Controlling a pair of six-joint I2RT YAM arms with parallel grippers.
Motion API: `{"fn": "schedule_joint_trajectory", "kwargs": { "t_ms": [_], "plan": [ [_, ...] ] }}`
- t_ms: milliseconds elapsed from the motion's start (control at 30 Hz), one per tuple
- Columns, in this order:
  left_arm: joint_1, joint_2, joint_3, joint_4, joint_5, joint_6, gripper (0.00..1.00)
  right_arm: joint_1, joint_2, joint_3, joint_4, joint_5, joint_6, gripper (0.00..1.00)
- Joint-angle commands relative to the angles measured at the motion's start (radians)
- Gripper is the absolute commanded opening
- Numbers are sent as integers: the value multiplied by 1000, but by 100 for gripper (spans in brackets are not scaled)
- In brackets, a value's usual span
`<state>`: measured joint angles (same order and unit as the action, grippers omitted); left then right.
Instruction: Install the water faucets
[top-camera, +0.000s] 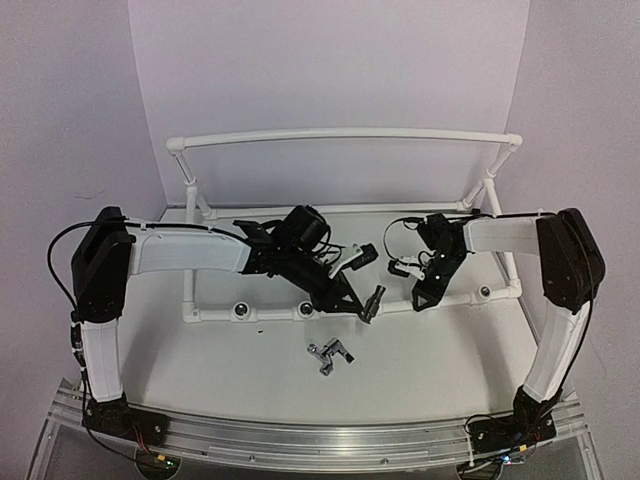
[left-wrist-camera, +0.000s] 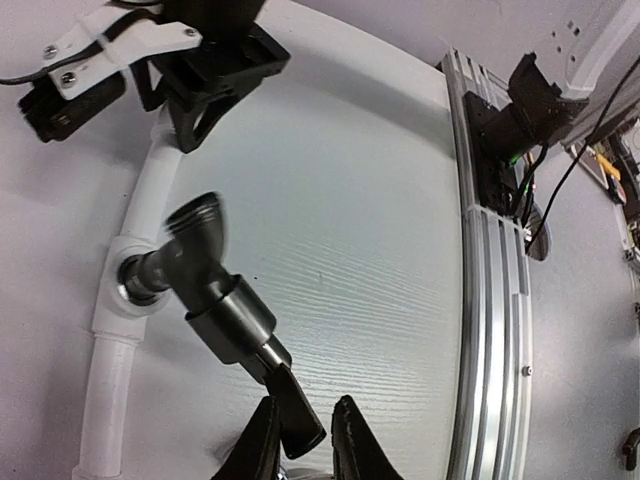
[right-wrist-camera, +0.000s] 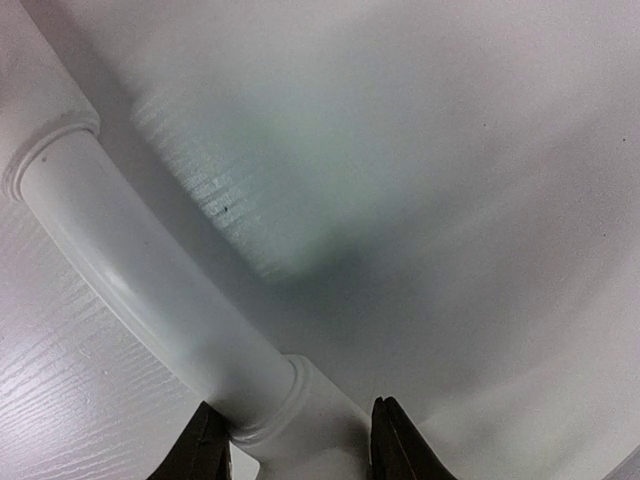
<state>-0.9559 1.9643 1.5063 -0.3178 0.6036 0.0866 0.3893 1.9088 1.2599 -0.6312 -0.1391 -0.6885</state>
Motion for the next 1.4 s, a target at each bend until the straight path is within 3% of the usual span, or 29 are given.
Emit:
{"fn": "schedule_joint_trajectory", "kwargs": {
  "t_ms": [0, 167, 367, 667, 733, 867, 967, 1067, 1233, 1367],
  "plan": [
    [-53, -61, 19, -69, -97, 150, 17, 6, 88, 4, 105, 1, 179, 0],
    [-79, -81, -17, -24, -236, 173, 16, 6, 88, 6, 97, -6, 185, 0],
    [-85, -99, 3, 6, -304, 152, 3, 6, 89, 4, 95, 4, 188, 0],
    [-144, -32, 142, -176, -412, 252, 2, 7, 88, 4, 82, 14, 200, 0],
    [-146, -38, 141, -160, -436, 230, 21, 7, 84, 1, 83, 11, 195, 0],
    [-141, -95, 97, -84, -467, 154, 56, 7, 38, 7, 85, -34, 196, 29],
    [-122, -153, 64, -30, -482, 72, 77, 7, -8, 36, 77, -64, 225, 48],
    [-89, -215, 26, 2, -498, -16, 98, 6, -81, 41, 66, -108, 233, 57],
    [-26, -323, -112, 89, -488, -207, 100, 6, -204, 16, 63, -151, 249, 60],
    [-22, -384, -228, 139, -658, -349, 100, 7, -274, -7, 32, -220, 267, 58]
  ]
}}
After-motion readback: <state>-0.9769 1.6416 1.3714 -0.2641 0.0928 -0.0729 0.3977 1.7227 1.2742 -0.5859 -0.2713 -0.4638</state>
